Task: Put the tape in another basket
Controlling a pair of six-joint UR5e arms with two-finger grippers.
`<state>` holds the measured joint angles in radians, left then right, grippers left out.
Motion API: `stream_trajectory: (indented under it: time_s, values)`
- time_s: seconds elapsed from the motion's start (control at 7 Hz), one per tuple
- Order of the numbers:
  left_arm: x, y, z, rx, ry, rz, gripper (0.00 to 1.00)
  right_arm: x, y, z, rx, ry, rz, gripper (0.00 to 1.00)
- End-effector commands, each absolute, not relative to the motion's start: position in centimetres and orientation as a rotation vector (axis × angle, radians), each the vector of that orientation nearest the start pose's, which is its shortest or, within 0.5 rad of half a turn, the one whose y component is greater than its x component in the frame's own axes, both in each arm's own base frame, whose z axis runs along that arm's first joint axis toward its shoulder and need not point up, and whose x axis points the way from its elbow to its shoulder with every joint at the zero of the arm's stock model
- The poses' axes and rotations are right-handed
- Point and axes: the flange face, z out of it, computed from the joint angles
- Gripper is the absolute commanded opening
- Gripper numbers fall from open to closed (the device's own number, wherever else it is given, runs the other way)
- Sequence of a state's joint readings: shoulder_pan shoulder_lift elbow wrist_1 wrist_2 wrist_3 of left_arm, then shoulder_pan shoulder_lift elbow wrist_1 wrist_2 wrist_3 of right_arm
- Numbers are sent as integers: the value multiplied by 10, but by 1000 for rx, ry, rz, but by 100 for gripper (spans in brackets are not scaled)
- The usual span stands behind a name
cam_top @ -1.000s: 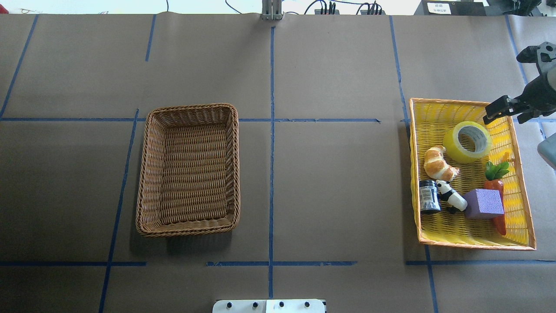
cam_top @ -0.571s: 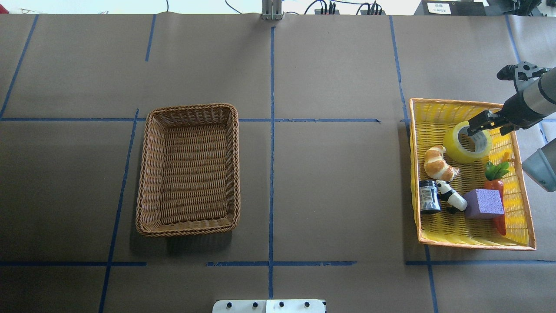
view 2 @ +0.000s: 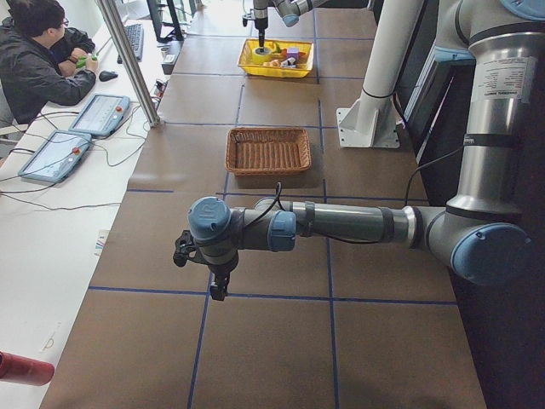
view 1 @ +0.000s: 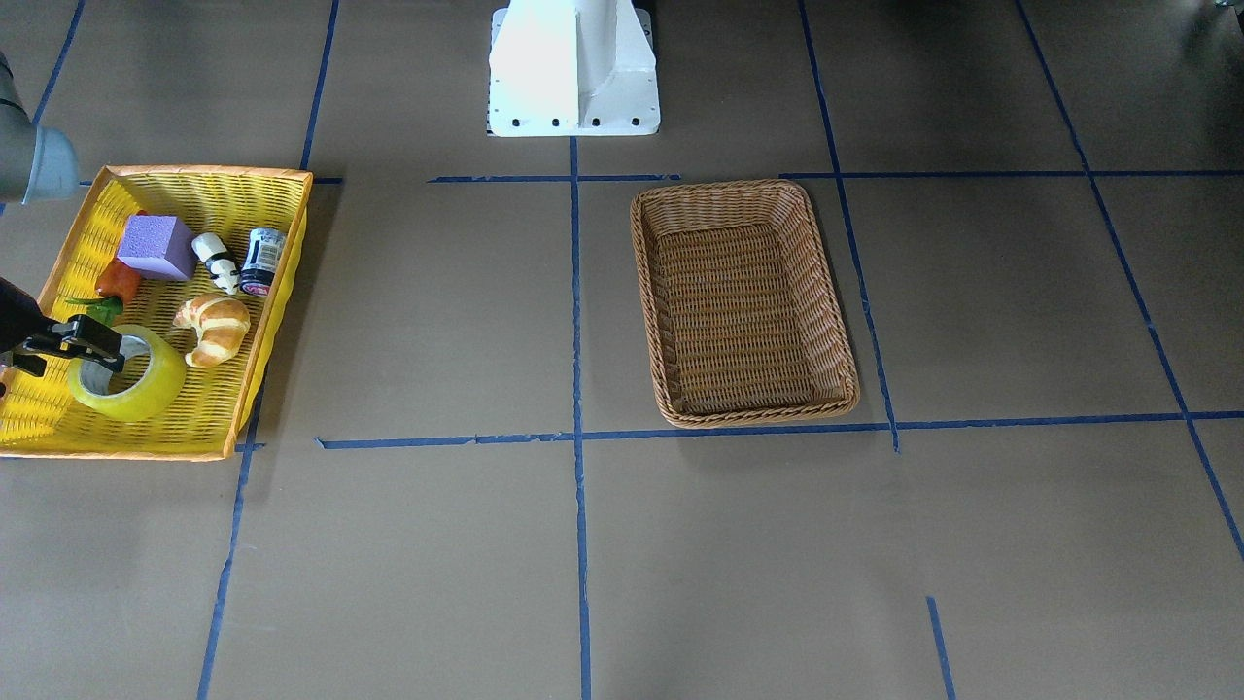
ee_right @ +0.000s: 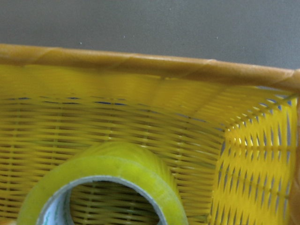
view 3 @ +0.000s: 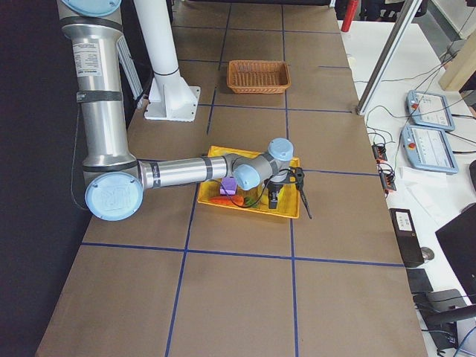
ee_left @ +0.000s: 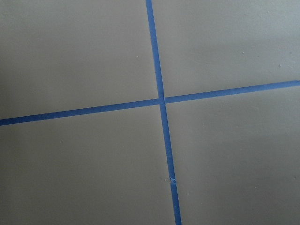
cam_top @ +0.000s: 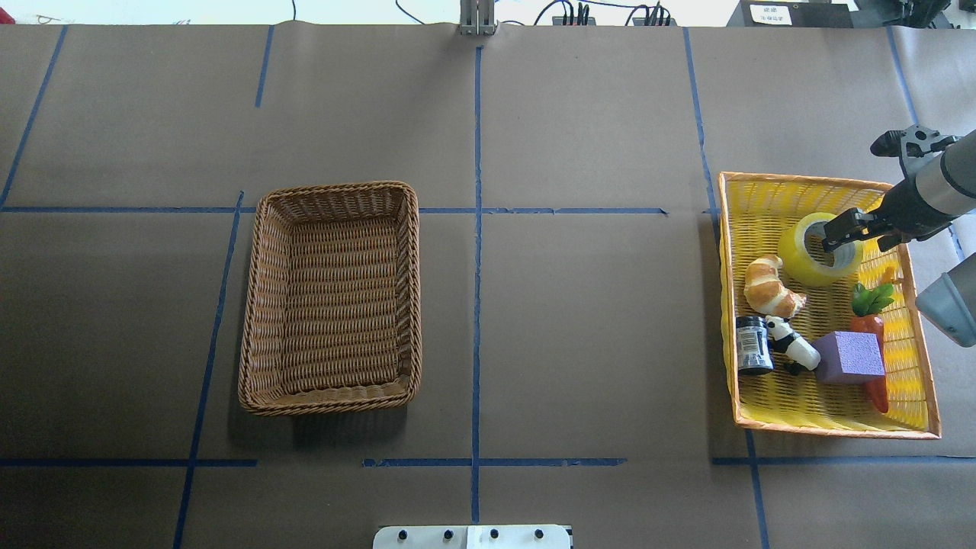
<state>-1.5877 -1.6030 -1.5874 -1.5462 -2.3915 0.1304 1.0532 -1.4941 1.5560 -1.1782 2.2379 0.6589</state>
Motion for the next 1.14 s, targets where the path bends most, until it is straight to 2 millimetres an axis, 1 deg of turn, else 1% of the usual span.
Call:
stream_trajectory:
  time_s: [0.0, 0.14, 0.29, 0.43, 0.57, 0.71, 0.86, 1.0]
  values:
    - [-69, -506, 634, 82, 817, 117, 100, -215, -510, 595, -13, -779, -24, 80]
    - [-69, -506, 634, 82, 817, 117, 100, -216, -510, 602, -25, -773, -23, 60]
    - [-69, -506, 634, 82, 817, 117, 100, -216, -512, 601, -25, -775, -21, 25]
    - [-69, -506, 633, 84, 819, 117, 100, -216, -512, 600, -24, -774, -17, 0]
    - [-69, -506, 633, 84, 819, 117, 100, -217, -512, 600, -23, -776, -19, 0]
    - [-69, -506, 632, 86, 819, 118, 100, -215, -514, 593, -11, -784, -20, 0]
    - [-69, -506, 629, 92, 818, 119, 100, -200, -520, 584, 5, -804, 0, 0]
    - [-69, -506, 626, 98, 818, 123, 100, -173, -527, 563, 24, -868, 24, 0]
